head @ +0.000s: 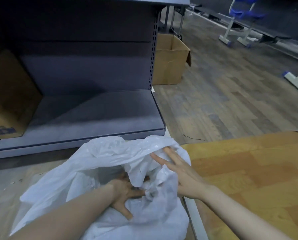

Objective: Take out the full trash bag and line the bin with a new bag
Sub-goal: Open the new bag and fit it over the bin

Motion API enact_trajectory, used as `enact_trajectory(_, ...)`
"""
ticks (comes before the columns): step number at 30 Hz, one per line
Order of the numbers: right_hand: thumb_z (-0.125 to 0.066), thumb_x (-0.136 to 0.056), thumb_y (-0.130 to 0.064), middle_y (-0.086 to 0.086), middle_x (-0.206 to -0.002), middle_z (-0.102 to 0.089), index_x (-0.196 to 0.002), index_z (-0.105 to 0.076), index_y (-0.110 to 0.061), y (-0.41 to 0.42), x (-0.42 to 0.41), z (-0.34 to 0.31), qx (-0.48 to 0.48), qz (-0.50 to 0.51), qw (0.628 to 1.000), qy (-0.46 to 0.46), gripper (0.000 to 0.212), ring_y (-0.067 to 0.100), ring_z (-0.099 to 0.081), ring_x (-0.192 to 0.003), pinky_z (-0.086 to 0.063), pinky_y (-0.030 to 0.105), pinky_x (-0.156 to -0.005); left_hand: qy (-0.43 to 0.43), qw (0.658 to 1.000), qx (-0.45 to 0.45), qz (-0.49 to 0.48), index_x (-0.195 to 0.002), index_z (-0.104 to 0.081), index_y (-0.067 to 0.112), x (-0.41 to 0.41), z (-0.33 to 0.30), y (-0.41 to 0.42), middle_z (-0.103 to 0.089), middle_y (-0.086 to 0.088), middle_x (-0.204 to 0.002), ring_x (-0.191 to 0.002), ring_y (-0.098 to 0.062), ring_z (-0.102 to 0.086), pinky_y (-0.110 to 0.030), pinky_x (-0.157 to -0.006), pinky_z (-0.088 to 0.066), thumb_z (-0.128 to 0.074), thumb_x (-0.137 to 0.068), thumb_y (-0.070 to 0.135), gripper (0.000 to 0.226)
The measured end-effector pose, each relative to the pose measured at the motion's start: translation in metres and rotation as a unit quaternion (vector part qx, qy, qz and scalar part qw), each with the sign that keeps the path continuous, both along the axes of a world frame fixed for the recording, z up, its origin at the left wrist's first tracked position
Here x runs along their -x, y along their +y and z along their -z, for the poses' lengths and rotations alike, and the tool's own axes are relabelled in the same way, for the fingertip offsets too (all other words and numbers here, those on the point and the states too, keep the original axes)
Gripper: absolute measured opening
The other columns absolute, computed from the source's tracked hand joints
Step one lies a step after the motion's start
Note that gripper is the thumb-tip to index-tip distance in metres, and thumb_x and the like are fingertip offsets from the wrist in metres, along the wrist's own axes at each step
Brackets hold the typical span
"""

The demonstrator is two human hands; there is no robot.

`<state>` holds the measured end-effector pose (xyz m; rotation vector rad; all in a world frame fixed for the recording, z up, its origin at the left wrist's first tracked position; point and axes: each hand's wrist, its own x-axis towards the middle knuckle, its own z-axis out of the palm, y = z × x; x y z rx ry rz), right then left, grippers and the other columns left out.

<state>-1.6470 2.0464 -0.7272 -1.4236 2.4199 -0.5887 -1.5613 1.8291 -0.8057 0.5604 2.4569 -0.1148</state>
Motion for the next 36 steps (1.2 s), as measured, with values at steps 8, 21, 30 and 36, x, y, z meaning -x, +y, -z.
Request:
enact_trajectory(8,-0.050,-0.082,-0.005,-0.007,-0.161,-0.002,-0.138,-0.037,-0.047,0.044,-0.024,0.017,0.007,-0.165,0.973,0.162,0.071,0.017,-0.012,-0.148,-0.048,0.038,-0.096,-0.020,0.993,-0.090,0.073,-0.135,0.016,0.060,-0.007,0.012,-0.005,-0.003,-0.010,-0.159,-0.144,-0.036,-0.004,-0.055,-0.114,-0.003,0.008,-0.035,0.098,0.107)
enact_trajectory(21,-0.019,-0.098,-0.051,0.003,-0.151,-0.038,-0.119,-0.063,-0.022,0.080,-0.046,0.002,0.113,-0.018,0.993,-0.023,0.057,0.024,-0.033,-0.141,-0.020,0.040,-0.116,-0.001,0.999,-0.047,0.026,-0.148,-0.023,0.032,-0.017,-0.028,-0.014,-0.042,-0.017,-0.141,-0.127,-0.035,-0.039,-0.038,-0.103,-0.032,-0.046,-0.082,0.068,0.079)
enact_trajectory(30,-0.042,-0.051,-0.093,-0.014,-0.157,0.011,-0.137,0.000,-0.064,0.017,-0.066,-0.034,-0.063,0.048,0.993,0.085,0.100,0.008,0.012,-0.145,-0.006,0.044,-0.113,0.363,0.911,-0.111,0.161,-0.079,-0.059,0.016,-0.021,-0.092,-0.068,-0.058,-0.002,-0.072,-0.073,-0.020,-0.046,-0.028,-0.065,-0.042,-0.048,-0.083,0.032,0.020)
enact_trajectory(36,-0.065,-0.048,-0.083,-0.013,-0.142,0.049,-0.131,0.038,-0.052,0.021,-0.059,-0.010,-0.157,-0.005,0.987,0.022,0.136,0.014,0.039,-0.137,-0.001,0.044,-0.121,0.409,0.912,0.018,0.036,-0.142,-0.032,0.031,0.000,-0.107,-0.096,-0.062,-0.003,-0.105,-0.094,-0.025,-0.051,-0.038,-0.083,-0.046,-0.036,-0.074,0.071,0.079)
